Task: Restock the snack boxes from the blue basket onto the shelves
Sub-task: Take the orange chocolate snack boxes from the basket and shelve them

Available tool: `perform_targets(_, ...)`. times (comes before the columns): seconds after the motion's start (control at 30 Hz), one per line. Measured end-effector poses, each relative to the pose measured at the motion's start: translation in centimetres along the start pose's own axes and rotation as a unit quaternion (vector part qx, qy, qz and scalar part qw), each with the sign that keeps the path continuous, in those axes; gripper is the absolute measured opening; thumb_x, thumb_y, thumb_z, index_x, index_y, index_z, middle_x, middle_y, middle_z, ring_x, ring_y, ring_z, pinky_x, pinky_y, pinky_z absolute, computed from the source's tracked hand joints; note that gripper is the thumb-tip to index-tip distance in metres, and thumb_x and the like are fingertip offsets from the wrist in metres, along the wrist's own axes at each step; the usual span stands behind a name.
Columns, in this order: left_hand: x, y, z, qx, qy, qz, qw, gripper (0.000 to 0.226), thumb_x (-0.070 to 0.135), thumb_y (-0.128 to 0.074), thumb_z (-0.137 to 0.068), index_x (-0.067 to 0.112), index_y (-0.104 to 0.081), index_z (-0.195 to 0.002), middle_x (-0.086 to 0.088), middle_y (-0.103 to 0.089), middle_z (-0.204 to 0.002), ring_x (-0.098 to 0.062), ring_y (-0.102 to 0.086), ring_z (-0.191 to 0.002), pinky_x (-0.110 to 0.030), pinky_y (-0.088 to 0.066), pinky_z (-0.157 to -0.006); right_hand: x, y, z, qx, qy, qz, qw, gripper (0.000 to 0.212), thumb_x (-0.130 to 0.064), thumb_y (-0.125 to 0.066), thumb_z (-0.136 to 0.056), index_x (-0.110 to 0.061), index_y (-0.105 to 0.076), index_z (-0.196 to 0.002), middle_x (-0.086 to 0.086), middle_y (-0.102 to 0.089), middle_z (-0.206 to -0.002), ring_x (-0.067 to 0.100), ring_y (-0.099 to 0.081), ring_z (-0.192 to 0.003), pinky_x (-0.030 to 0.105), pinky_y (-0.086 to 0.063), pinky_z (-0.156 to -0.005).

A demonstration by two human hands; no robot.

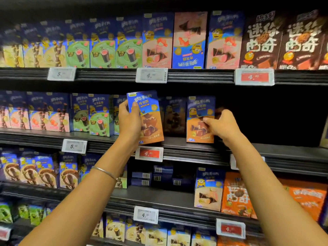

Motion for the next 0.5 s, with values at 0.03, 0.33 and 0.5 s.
perform_targets(0.03,0.0,-0.1,0.0,0.002,-0.001,0.001,1.000,0.014,0.028,-0.044,-0.115,0.022,-0.050,-0.126,0.006,-0.070,-0.096,-0.003,-0.072,-0.060,-0.025,-0.057,-0.051,0.3,0.2,-0.7,0.020,0.006,0.048,0.999,0.032,-0.020,-0.077,-0.084,-0.003,-0.064,-0.108,0.016,-0.069,-0.107,0.034,-0.067,-0.099,0.039,-0.055,-0.076)
perform_targets(0.33,-0.4,-1.0,0.0,-0.007,0.000,-0.020,1.000,0.018,0.032,-0.043,-0.115,0.023,-0.048,-0.129,0.001,-0.070,-0.103,-0.004,-0.071,-0.057,-0.026,-0.052,-0.050,1.1,-2.1,-5.2,-0.012,-0.004,0.258,0.966,0.063,-0.010,-0.059,-0.094,0.004,-0.034,-0.151,0.029,-0.041,-0.151,0.042,-0.048,-0.133,0.040,-0.044,-0.104)
perform_targets(0.5,-0.9,-1.4,0.0,-0.013,0.009,-0.018,1.000,0.017,0.032,-0.042,-0.115,0.022,-0.049,-0.128,-0.001,-0.070,-0.102,-0.010,-0.071,-0.065,-0.029,-0.054,-0.055,0.9,-3.5,-6.7,-0.026,-0.019,0.269,0.963,0.073,-0.021,-0.061,-0.099,-0.001,-0.020,-0.156,0.024,-0.023,-0.161,0.041,-0.035,-0.144,0.041,-0.035,-0.113)
Point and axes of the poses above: each hand's wrist, its own z-axis away from the middle knuckle, its own y-axis out of the back of the hand, x = y × z, the point moved 4 cm from there along -z, towards the middle knuckle
